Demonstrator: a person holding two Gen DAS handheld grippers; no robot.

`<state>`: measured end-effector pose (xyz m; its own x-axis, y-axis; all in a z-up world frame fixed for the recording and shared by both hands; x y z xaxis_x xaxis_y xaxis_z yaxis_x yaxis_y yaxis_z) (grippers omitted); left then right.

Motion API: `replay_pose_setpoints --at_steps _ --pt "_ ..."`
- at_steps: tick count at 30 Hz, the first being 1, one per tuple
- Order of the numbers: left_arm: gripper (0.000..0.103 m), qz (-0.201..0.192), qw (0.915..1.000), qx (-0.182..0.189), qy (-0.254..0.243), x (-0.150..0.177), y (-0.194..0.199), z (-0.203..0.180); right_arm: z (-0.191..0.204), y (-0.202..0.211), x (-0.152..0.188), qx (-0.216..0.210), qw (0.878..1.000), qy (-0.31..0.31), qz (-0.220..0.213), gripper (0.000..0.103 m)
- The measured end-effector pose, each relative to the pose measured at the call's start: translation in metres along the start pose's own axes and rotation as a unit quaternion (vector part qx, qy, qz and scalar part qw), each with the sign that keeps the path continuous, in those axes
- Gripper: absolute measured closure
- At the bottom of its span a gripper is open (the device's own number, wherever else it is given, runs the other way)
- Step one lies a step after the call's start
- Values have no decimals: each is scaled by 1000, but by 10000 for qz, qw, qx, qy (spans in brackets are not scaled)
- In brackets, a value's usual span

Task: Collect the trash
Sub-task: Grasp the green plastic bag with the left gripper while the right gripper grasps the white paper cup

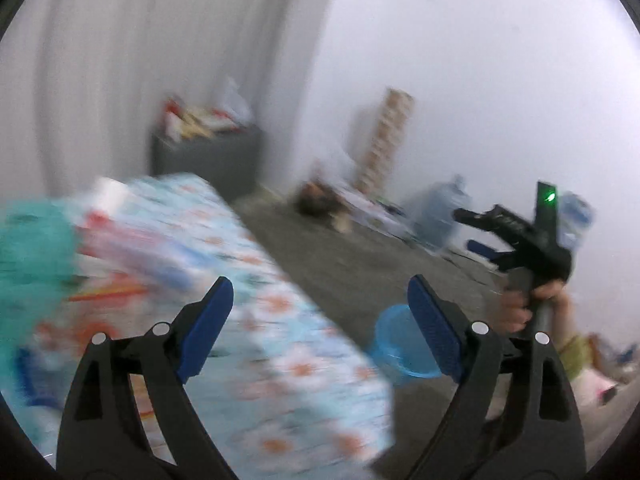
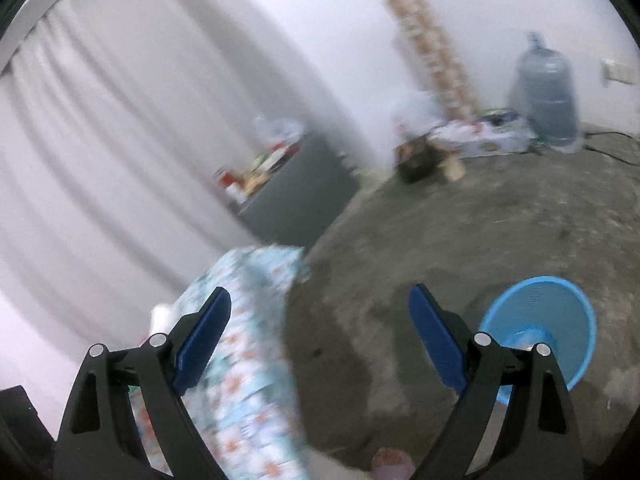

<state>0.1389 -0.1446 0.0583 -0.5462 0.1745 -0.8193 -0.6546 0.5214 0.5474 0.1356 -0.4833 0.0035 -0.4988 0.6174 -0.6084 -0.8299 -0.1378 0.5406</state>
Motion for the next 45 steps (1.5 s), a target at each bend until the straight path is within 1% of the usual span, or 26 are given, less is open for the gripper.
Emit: replay_pose_setpoints --at_steps 1,3,5,8,10,11,15,17,19,20,22,23,25,26,28,29,31,32,33,34,36,38,40,41,45 --pt "18 -113 9997 -198 -84 2 10 9 17 -5 5 -176 9997 111 148 15" --pt "15 -395 9969 -653 -216 5 43 32 46 -13 17 -454 9978 282 388 15" --pt "14 -555 9933 -1001 -185 8 64 50 76 -25 30 -708 9943 431 675 15" --pt "14 -701 9889 -1306 61 6 86 82 129 -51 61 -1416 9803 508 1279 15" --pt "14 -815 9847 -1524 203 5 97 101 160 -69 80 -1642 9714 531 1629 17" --pt "14 -864 9826 -1624 256 3 101 111 168 -75 87 -1648 9693 584 1728 19" --pt "14 -926 9775 -1847 428 -1 108 148 210 -107 116 -1555 9587 1084 2121 19" --pt "14 -850 9756 -1961 506 0 103 161 227 -122 122 -1481 9523 1425 2256 19" --pt "14 -697 9730 -2105 638 1 101 184 243 -137 125 -1313 9458 1794 2366 19" --pt "14 -634 9726 -2110 745 1 98 195 252 -143 125 -1327 9417 1926 2419 19" --pt "14 -541 9726 -2050 958 0 93 214 267 -159 121 -1352 9375 2026 2484 19" --pt "14 -510 9729 -1999 1041 -1 91 221 278 -170 119 -1372 9345 2060 2557 19" --pt "14 -465 9737 -1877 1202 0 87 235 293 -189 108 -1305 9333 2124 2584 19" --pt "14 -466 9748 -1782 1259 -1 86 240 305 -202 104 -1322 9295 2198 2650 19" --pt "14 -349 9784 -1588 1276 2 83 244 325 -229 102 -1459 9200 2117 2958 19" --pt "14 -266 9797 -1531 1266 3 79 246 334 -248 104 -1509 9127 1982 3239 19" --pt "14 -137 9809 -1522 1206 12 74 249 345 -281 110 -1413 9034 1694 3678 19" --pt "14 -74 9813 -1531 1164 13 70 251 348 -294 111 -1325 9019 1579 3797 19" --pt "14 -6 9810 -1588 1117 13 65 254 353 -311 115 -1274 8963 1485 3980 19" --pt "14 51 9804 -1637 1093 14 63 255 359 -326 121 -1266 8876 1444 4187 19" --pt "14 129 9808 -1622 1075 15 56 256 361 -351 127 -1028 8864 1323 4316 19" --pt "14 216 9804 -1622 1099 17 49 261 362 -372 135 -875 8813 1228 4480 19" --pt "14 354 9798 -1634 1100 21 40 265 360 -388 140 -732 8821 1108 4520 19" --pt "14 426 9793 -1645 1099 24 35 268 360 -395 143 -689 8802 1096 4567 19" --pt "15 656 9766 -1735 1088 35 23 277 358 -410 150 -556 8816 1056 4567 19"
Point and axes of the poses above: each gripper's, at about its wrist camera, not at the fingertips, and y roughly against the way its jaws point, z to its left, x to its underside, the point moved 9 cm from there along -y, roughly the way its jaws point, and after that the axes turned 4 degrees about z, right-handed, at the moved point
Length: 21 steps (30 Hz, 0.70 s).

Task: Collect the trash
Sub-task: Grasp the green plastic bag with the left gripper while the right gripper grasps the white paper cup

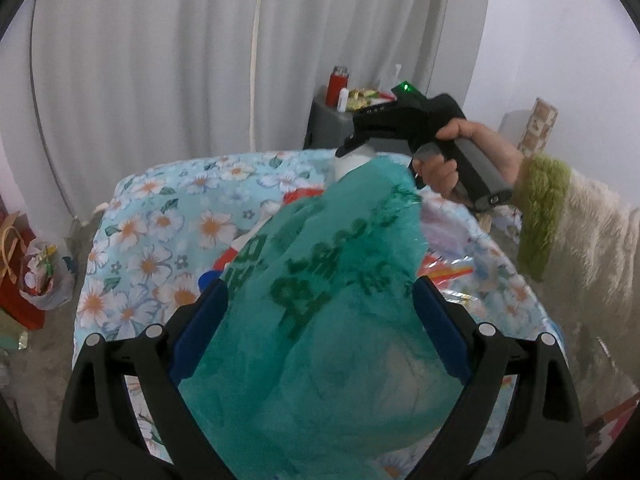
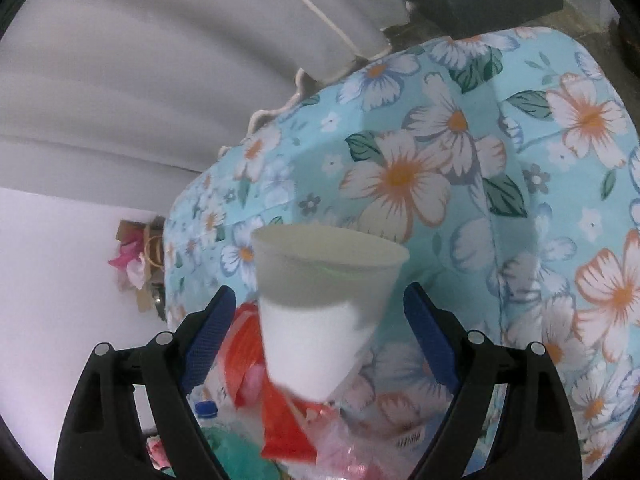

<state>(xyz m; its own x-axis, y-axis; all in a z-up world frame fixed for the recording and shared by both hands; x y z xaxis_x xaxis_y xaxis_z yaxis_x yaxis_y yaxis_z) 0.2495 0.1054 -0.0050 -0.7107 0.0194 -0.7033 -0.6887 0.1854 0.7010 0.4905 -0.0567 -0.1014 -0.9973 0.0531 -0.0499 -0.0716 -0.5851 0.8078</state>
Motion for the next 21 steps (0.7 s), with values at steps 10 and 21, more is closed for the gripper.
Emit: replay_pose_setpoints --at_steps 10,21 --pt "51 170 9997 -151 -80 13 -5 5 -6 5 1 -412 9985 -225 -294 39" --pt "77 -77 9999 -41 75 13 13 13 11 55 1 -1040 9905 -179 -877 40"
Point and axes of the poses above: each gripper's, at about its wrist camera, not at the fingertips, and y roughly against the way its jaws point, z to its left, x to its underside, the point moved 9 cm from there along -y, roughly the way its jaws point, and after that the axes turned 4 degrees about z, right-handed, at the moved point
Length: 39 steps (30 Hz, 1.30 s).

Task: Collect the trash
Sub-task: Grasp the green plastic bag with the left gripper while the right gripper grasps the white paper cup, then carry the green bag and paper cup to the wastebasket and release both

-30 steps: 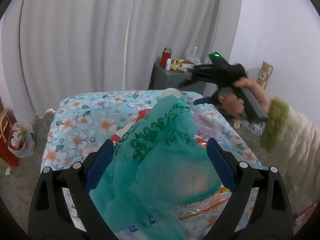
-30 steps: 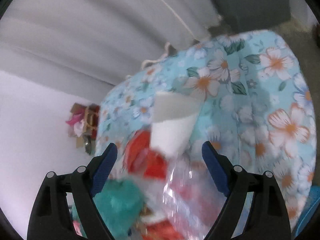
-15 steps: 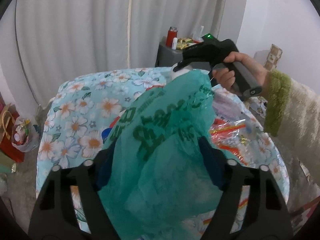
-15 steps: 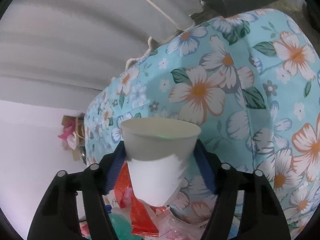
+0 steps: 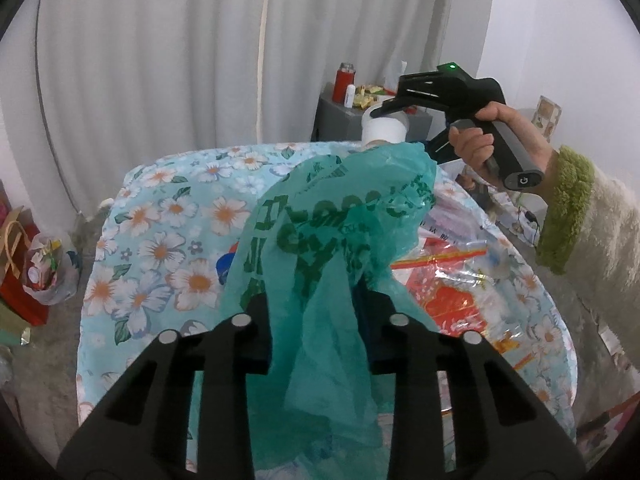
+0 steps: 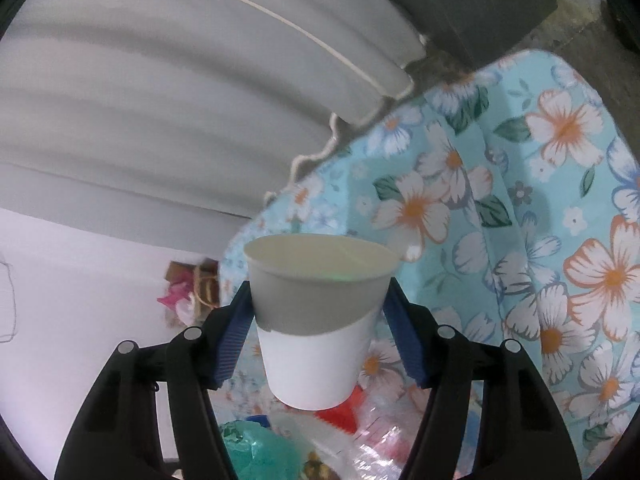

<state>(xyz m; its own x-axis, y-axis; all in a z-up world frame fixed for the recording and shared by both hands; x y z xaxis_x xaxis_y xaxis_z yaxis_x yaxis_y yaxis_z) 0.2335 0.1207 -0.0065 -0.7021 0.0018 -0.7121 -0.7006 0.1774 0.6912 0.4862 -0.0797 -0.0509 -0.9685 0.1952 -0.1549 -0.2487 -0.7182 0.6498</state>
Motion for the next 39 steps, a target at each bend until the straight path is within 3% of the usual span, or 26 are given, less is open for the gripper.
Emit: replay_pose_setpoints --at_steps 9,18,22,28,32,39 --pt "79 -594 9978 251 171 -17 47 3 42 56 22 -657 9969 380 -228 40" --pt "79 -1255 9908 441 236 -42 106 -3 67 150 92 -1222 9863 915 -620 40" --pt "79 -1386 9878 693 128 -44 120 -21 43 182 145 -1296 9840 814 -907 40" --pt "79 -1076 9887 1035 -163 -44 102 -57 -25 223 211 -1206 9787 270 -1641 40" --pt "79 -820 9862 1403 -308 -51 83 -96 -74 249 235 -1168 9686 -227 -2183 40" --pt "79 -563 9773 1948 -621 -58 58 -182 -151 307 260 -741 9483 -886 -2956 40"
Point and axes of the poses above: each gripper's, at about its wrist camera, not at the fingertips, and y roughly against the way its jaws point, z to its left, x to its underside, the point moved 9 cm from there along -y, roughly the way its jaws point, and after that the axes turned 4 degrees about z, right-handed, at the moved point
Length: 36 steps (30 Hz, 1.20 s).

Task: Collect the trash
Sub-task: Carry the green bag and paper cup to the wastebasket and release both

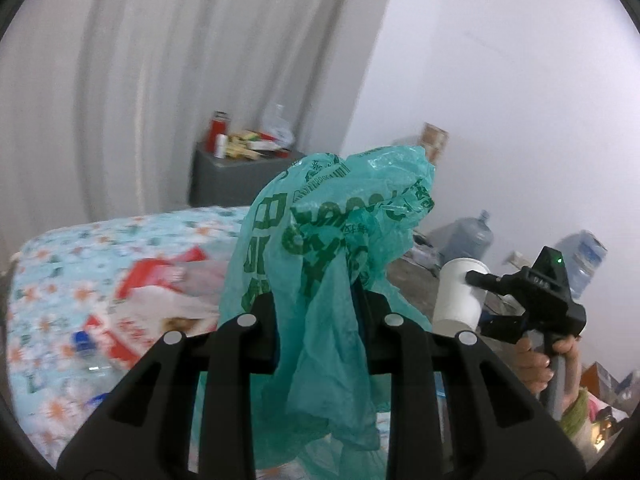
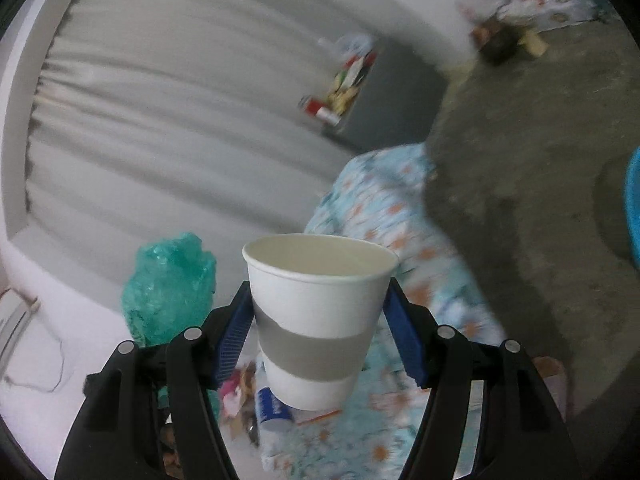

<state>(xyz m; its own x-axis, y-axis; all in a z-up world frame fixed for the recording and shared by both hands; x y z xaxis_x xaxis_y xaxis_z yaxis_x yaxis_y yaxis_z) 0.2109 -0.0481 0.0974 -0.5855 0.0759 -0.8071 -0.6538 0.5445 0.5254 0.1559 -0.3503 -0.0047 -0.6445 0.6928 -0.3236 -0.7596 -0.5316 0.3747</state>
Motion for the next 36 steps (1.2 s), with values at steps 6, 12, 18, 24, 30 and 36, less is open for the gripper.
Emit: replay_pose_setpoints --at_steps 6,12,18,24,30,36 --pt "79 417 9976 481 -278 1 -53 -68 -39 38 -17 169 9985 -249 -462 40" --pt "79 883 9893 955 -656 10 -107 -141 -88 88 -33 450 9915 -591 -1072 40" --pt "79 1311 9784 1368 -828 21 -155 -203 -139 134 -48 791 9778 -1031 -1645 39" --pt "78 1844 9632 1710 -945 39 -212 -253 -188 172 -58 1319 9604 -1298 -2082 39" --pt "76 2560 9405 2072 -837 72 -273 -303 -236 197 -61 2373 9305 -1361 -2434 39" --pt "74 3038 9233 2115 -1022 122 -339 -347 -297 216 -63 2870 9094 -1693 -2488 39"
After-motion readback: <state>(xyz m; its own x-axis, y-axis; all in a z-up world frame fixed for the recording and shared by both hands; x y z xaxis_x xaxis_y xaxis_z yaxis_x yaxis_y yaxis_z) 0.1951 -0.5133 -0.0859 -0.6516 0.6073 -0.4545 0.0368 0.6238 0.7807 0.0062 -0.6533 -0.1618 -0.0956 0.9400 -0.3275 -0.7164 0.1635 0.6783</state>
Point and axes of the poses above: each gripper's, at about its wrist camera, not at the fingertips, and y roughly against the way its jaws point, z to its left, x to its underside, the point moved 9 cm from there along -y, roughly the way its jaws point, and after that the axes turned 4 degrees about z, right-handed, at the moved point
